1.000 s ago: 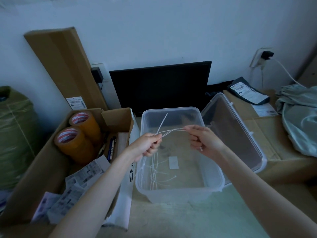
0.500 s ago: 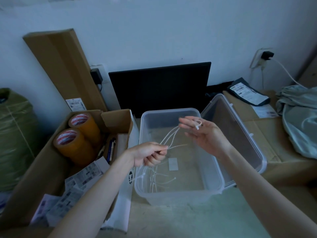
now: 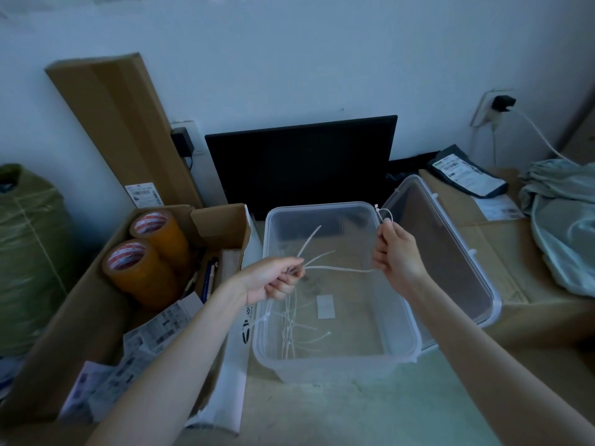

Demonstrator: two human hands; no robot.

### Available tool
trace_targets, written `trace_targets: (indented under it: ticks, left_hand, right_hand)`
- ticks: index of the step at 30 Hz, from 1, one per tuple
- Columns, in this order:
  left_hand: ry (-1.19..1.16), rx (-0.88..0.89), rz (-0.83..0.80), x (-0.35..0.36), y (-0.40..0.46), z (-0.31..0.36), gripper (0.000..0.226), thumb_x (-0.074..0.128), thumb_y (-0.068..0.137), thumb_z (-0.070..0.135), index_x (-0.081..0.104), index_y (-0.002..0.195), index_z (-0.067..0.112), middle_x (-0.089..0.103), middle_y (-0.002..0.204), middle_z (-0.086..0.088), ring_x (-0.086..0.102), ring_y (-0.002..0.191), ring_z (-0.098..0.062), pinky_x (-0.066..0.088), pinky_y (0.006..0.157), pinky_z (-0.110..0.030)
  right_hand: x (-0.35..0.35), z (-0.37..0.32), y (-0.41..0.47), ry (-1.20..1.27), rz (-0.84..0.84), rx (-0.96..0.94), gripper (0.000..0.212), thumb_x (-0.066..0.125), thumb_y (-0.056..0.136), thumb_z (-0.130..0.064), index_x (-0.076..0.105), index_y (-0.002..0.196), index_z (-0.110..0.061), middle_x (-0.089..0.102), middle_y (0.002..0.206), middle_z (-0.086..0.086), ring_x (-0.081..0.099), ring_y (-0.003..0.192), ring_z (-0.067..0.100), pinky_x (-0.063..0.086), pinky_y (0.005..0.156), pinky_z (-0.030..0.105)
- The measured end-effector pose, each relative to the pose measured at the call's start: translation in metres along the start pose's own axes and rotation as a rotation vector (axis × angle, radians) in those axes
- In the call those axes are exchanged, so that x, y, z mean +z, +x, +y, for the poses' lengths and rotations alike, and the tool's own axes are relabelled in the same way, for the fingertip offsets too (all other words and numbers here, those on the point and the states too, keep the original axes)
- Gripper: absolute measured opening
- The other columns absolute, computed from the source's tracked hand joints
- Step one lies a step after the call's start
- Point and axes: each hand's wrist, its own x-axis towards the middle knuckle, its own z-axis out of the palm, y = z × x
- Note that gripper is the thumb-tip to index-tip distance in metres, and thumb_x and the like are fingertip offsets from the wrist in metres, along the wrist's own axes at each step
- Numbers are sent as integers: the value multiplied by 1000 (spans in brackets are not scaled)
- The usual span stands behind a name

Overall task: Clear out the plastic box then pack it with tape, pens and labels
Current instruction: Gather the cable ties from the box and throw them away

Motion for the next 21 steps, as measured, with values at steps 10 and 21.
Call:
trace_targets:
  ticks: [10, 21]
  left_hand:
    - [-255, 178, 225, -4, -5, 9, 22, 40, 101, 21, 53, 89, 8, 38, 58, 4, 30, 47, -5, 26, 38, -14]
    - [-42, 123, 80, 25, 5, 28, 27, 38, 102, 19, 50, 82, 5, 35, 57, 6, 26, 44, -4, 22, 37, -13]
  right_hand:
    - [1, -7, -13, -758, 196, -251, 17, 32, 99, -20, 38, 91, -6, 54, 83, 9, 49, 72, 28, 39, 64, 41]
    - [29, 14, -11, 181, -276, 83, 16, 59, 91, -21, 65, 95, -6, 27, 52, -9, 26, 45, 5, 30, 43, 16]
